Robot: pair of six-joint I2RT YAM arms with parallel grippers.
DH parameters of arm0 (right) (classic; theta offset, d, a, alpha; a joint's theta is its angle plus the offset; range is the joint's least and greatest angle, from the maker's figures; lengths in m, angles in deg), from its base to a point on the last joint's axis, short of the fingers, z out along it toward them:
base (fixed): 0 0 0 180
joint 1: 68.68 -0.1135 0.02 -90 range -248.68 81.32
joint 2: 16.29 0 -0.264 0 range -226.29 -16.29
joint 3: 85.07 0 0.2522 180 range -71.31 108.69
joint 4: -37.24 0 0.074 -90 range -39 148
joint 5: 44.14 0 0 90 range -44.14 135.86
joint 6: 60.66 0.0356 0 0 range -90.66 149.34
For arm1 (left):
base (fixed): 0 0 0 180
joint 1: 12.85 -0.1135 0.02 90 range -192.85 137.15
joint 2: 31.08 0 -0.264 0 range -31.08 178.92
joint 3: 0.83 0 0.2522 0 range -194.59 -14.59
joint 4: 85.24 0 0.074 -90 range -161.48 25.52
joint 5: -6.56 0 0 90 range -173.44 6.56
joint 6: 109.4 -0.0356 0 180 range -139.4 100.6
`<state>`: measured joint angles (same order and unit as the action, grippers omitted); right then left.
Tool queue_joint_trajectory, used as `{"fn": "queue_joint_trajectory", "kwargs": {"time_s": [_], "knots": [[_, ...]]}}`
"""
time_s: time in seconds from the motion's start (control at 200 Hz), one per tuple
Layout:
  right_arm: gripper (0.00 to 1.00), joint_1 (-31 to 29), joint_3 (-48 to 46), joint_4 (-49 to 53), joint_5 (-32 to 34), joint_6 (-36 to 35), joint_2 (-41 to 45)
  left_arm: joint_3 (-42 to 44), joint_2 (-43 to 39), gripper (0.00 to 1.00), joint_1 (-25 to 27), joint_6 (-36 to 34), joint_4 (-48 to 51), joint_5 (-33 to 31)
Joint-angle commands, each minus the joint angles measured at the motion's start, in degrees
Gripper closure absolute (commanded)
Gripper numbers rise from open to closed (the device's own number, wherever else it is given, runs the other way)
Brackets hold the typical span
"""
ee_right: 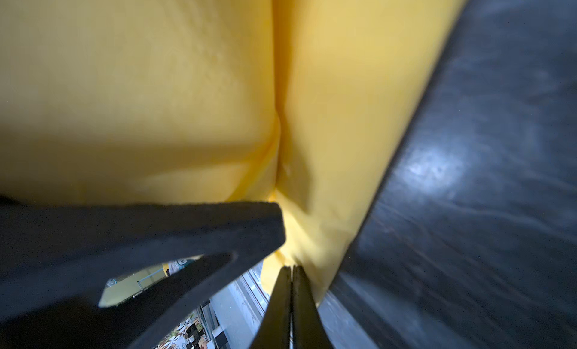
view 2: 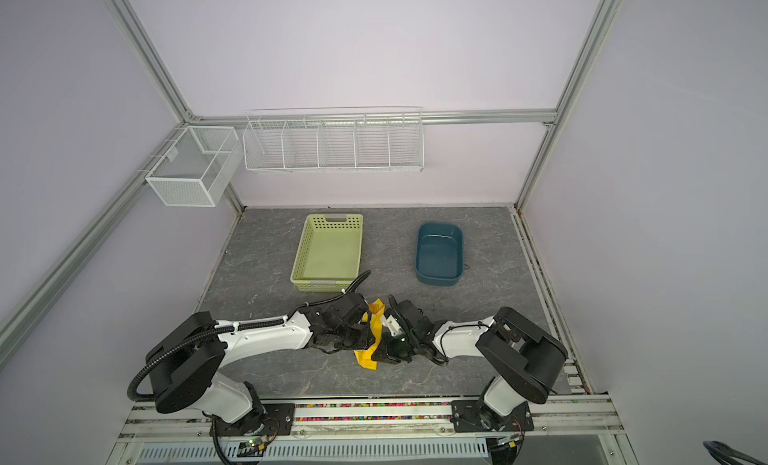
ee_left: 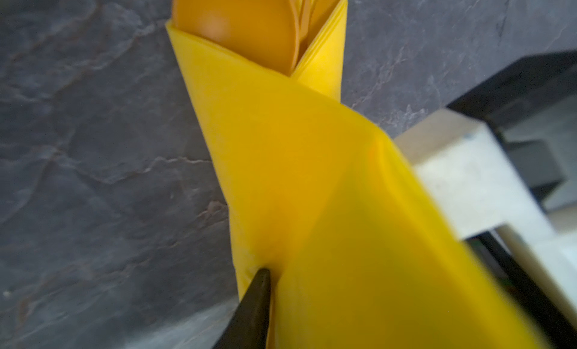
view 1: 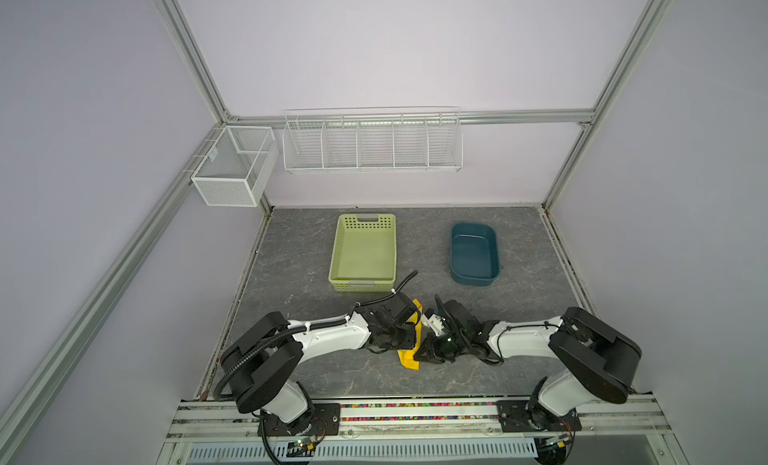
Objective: Place the utensils on the paper napkin and roll it up
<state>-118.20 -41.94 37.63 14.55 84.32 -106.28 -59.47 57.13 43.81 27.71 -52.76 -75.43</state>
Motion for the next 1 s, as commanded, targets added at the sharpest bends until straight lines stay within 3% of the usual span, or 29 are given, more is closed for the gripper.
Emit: {"fn": "queue_joint_trajectory", "kwargs": {"time_s": [0.0, 0.61, 0.995], "knots": [[0.92, 0.55, -0.12, 3.47, 1.66, -0.58, -1.68, -0.97, -1.47, 0.66, 0.40, 0.00, 2.48, 0.47], [0.92, 0.80, 0.17, 3.10, 1.19, -0.75, -2.79, -5.79, -4.28, 0.62, 0.64, 0.08, 9.05, 0.41], [0.92, 0.88, 0.43, 3.29, 0.91, -1.02, -3.14, -3.82, 1.41, 0.61, 0.64, 2.33, -1.93, 5.74]]}}
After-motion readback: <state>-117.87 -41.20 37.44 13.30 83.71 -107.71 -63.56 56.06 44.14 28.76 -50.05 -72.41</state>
